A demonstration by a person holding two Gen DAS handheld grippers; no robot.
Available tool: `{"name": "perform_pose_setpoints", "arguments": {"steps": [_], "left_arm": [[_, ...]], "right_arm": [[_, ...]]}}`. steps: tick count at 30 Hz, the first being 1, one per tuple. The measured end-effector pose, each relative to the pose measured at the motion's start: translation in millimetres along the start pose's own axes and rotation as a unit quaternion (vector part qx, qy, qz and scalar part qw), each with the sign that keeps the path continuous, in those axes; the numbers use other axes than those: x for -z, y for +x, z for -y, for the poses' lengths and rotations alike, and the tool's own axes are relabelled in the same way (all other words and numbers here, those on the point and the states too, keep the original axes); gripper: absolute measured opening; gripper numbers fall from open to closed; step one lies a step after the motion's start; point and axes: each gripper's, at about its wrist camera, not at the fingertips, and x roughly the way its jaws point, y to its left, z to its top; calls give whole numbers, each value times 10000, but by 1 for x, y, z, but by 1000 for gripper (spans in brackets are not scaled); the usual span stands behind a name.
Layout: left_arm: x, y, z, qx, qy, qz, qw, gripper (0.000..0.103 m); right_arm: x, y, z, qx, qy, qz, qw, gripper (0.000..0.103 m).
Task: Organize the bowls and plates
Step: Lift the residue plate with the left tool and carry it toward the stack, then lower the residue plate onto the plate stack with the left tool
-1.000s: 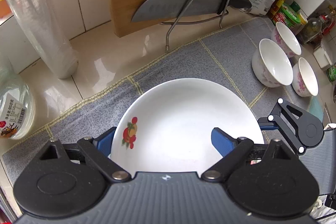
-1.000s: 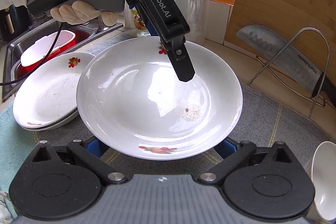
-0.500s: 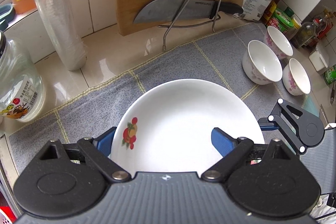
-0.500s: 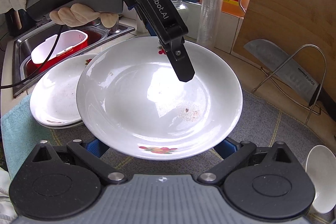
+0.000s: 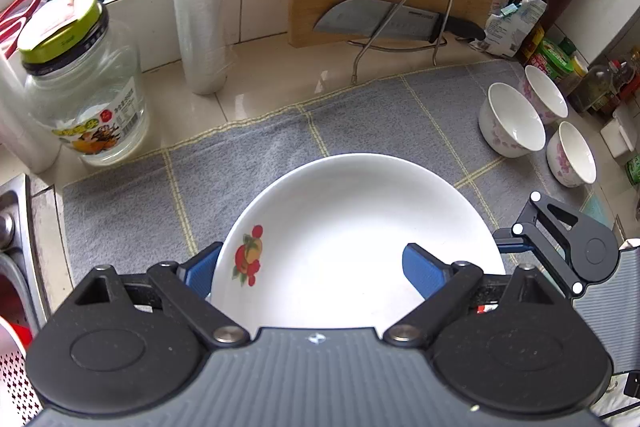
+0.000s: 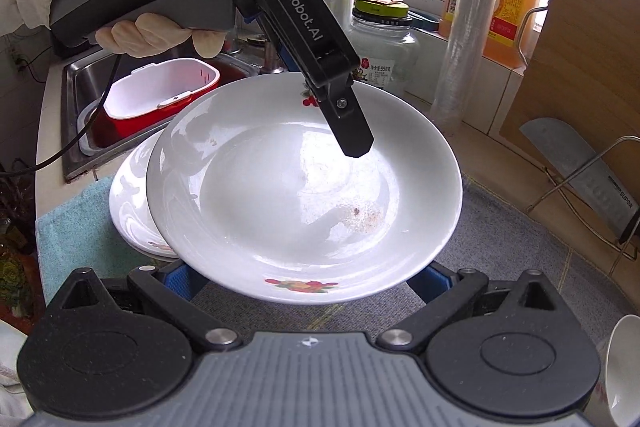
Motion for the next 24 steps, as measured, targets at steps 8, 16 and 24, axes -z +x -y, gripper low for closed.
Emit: {"name": "perform_pose_setpoints", "arguments": {"steps": [8, 16, 24], "left_arm": [[30, -15, -18, -92, -352, 94, 9993, 93], [54, -24, -32, -123, -623, 137, 9979, 93], [70, -24, -45, -104, -820, 121, 9965, 93]], "right_arm": [[-9, 5, -23, -211, -291, -9, 9994, 103], [-14, 13, -41, -374, -492, -107, 9980, 103], [-16, 21, -52, -483, -601, -227, 9968, 103]]}}
